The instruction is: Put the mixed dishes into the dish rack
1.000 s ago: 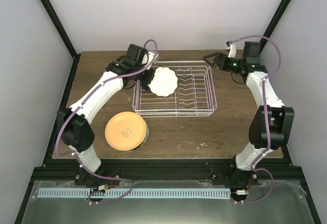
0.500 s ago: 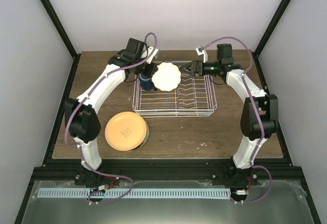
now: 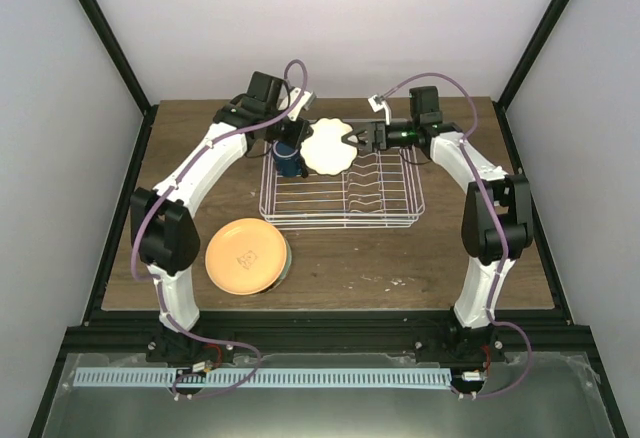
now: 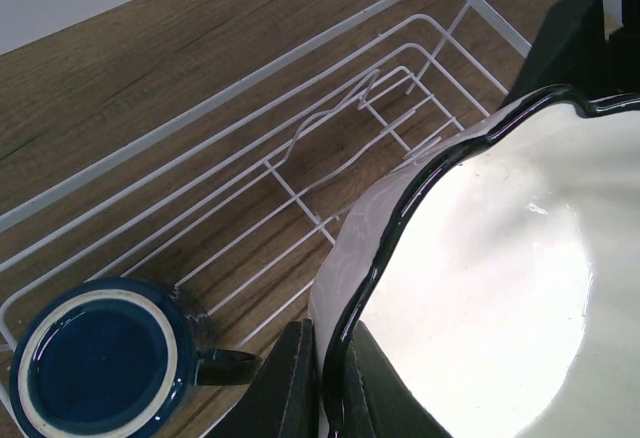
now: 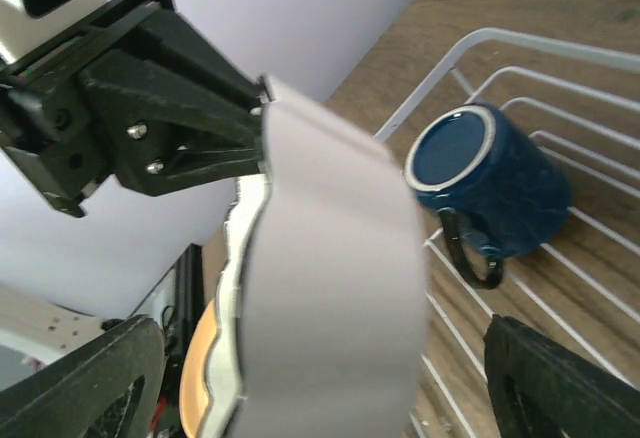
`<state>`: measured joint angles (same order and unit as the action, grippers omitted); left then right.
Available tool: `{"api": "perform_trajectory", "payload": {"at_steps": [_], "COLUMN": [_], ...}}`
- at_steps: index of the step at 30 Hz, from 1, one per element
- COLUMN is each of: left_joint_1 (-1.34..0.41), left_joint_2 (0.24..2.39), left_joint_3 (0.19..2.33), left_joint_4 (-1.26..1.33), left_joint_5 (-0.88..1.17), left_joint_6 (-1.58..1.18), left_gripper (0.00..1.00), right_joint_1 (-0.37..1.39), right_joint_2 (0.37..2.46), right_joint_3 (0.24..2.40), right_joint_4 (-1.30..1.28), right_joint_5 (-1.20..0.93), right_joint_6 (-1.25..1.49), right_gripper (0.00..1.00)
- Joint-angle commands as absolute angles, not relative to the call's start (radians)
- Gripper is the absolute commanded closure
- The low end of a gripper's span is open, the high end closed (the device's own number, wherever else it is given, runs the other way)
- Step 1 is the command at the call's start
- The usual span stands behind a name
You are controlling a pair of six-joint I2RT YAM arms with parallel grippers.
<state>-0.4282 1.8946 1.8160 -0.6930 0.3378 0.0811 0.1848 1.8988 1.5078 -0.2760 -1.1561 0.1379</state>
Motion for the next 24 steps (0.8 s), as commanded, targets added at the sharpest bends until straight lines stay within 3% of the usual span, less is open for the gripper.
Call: {"api": "perform_trajectory", "payload": {"at_steps": [1,5,10,15,19,24], "left_joint_1": [-0.411,-0.401,-0.386,-0.371,-0.365,-0.360], "left_joint_2": [1.894,1.901,1.902,1.896,1.894,1.895], "left_joint_3": [1.861,1.860,1.852,1.804,1.782,1.744], "left_joint_4": [-0.595,-0.577,-0.555,-0.528,-0.511,-0.492], "left_joint_5": [0.395,0.400,0.400,0.403,0.416,0.421], "left_joint_6": [0.058,0.053,0.048,0.041,0.034,0.023], "left_gripper": [1.00,1.00,1.00,1.00,1.00,0.86], "right_joint_1": [0.212,0.213,0.214,0.217,0.225,0.242], "right_joint_2": [1.909,1.906,1.905,1.913,1.928,1.947], "right_joint_3": [1.550,1.534,1.525,1.525,1.536,1.570], "right_joint_4": [-0.296,-0.296,-0.285,-0.279,-0.275,-0.273], "right_joint_5": [-1.240,-1.261,-1.287,-1.292,-1.292,-1.268], "right_joint_6": [0.125,0.126,0.138,0.146,0.159,0.168], "right_gripper": [0.14,0.23,0.44,0.58,0.63,0.67]}}
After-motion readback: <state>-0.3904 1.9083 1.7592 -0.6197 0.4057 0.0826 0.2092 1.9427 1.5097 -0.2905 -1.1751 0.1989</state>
